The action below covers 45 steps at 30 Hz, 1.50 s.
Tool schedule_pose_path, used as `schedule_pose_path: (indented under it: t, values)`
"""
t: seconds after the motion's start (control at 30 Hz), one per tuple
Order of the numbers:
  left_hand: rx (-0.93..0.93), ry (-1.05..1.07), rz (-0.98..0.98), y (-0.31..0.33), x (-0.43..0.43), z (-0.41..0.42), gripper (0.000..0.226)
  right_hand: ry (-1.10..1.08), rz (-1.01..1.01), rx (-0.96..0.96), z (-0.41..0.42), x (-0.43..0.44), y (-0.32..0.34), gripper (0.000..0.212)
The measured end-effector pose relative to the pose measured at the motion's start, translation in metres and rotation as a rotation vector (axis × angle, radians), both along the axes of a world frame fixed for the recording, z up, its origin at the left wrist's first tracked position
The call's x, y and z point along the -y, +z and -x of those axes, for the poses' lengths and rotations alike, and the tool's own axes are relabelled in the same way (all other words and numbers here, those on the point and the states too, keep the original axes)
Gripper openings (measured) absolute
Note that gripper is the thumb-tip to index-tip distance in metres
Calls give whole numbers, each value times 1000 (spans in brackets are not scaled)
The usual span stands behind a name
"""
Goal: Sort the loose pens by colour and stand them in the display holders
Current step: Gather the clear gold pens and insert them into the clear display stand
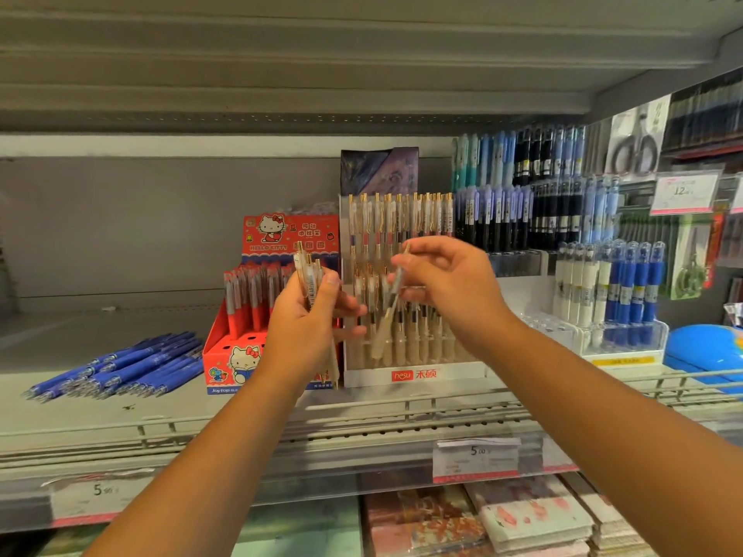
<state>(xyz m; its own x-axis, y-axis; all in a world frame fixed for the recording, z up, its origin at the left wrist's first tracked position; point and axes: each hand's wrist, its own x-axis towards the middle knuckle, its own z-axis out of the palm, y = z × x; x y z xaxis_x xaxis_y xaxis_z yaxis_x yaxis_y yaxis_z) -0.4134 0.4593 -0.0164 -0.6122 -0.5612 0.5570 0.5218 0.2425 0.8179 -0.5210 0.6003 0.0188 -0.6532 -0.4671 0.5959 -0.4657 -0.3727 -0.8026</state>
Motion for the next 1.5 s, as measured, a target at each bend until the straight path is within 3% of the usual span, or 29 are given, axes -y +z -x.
schedule_pose_path:
  t: [0.2, 0.33, 0.43, 0.5, 0.57, 0.83, 1.0, 1.27, 1.37, 1.5]
  values:
    - [121, 52, 187, -4, 4, 0, 16, -242, 26, -85, 33, -22, 4, 15]
    - [116, -38, 158, -5, 6, -3, 22, -300, 9, -128, 45, -26, 4, 14]
    - [80, -108, 71, -6, 9, -1, 11, -316, 9, -160, 49, -26, 6, 14]
    - [95, -66, 45, -5, 10, 0, 28, -315, 16, -178, 50, -25, 7, 14]
    - [106, -15, 50, -6, 11, 1, 29, -312, 5, -197, 52, -23, 8, 16]
    - [128, 11, 180, -6, 3, 0, 5, -272, -378, -289, 54, -12, -8, 13]
    - [101, -32, 191, -4, 0, 0, 15, -387, -417, -397, 53, -13, -7, 12]
    - [121, -85, 68, 1, 1, 3, 18, -655, -539, -568, 37, -14, -9, 39]
    - [166, -149, 75, 3, -5, 8, 18, -572, -380, -543, 24, -12, -4, 33]
    - [166, -199, 109, 6, -18, 17, 19, -154, -304, -344, 9, -10, 7, 21]
